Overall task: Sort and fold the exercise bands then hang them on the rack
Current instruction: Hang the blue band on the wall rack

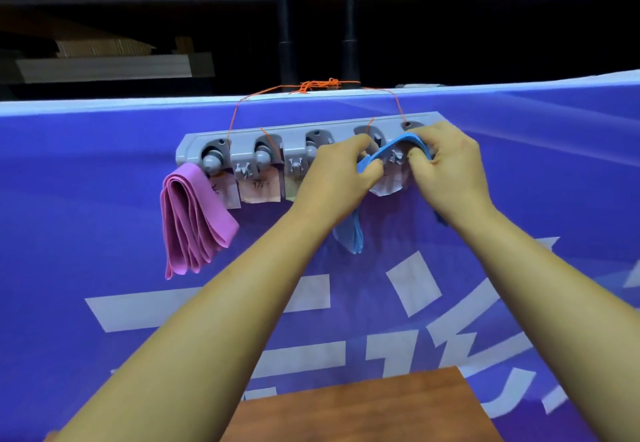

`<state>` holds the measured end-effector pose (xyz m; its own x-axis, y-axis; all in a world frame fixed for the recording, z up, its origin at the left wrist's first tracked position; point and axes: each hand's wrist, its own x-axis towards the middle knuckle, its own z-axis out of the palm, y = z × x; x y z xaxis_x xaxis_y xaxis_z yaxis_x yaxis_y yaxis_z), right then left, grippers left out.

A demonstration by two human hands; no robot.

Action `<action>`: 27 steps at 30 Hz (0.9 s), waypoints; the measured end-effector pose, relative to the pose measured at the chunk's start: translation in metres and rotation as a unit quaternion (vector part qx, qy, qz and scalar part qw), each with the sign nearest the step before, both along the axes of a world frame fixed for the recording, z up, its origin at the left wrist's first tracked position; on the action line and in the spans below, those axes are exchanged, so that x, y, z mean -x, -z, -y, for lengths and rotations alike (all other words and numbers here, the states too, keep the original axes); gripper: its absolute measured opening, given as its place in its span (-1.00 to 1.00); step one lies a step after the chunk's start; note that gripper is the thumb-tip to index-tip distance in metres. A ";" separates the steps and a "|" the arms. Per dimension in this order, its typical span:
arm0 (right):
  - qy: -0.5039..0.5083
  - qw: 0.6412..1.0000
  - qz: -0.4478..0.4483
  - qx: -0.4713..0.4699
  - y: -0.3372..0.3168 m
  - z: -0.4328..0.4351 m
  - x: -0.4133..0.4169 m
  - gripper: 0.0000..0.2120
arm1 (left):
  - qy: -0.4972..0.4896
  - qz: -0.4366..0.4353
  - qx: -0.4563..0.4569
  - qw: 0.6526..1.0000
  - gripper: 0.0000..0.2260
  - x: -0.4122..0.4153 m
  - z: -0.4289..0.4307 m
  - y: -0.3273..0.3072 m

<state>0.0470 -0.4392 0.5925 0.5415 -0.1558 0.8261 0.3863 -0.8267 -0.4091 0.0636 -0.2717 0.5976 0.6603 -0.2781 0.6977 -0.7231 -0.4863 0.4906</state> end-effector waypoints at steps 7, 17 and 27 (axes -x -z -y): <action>-0.012 0.999 -0.019 -0.041 0.017 0.013 -0.005 -0.71 | -0.053 0.037 0.031 0.997 -0.84 -0.007 0.033 0.017; -0.011 0.997 -0.064 -0.038 0.029 0.021 -0.008 -0.76 | -0.079 0.032 0.046 0.995 -0.82 -0.014 0.050 0.024; -0.041 0.995 -0.059 -0.065 0.038 0.024 -0.013 -0.78 | -0.006 -0.042 0.089 0.995 -0.76 -0.016 0.047 0.041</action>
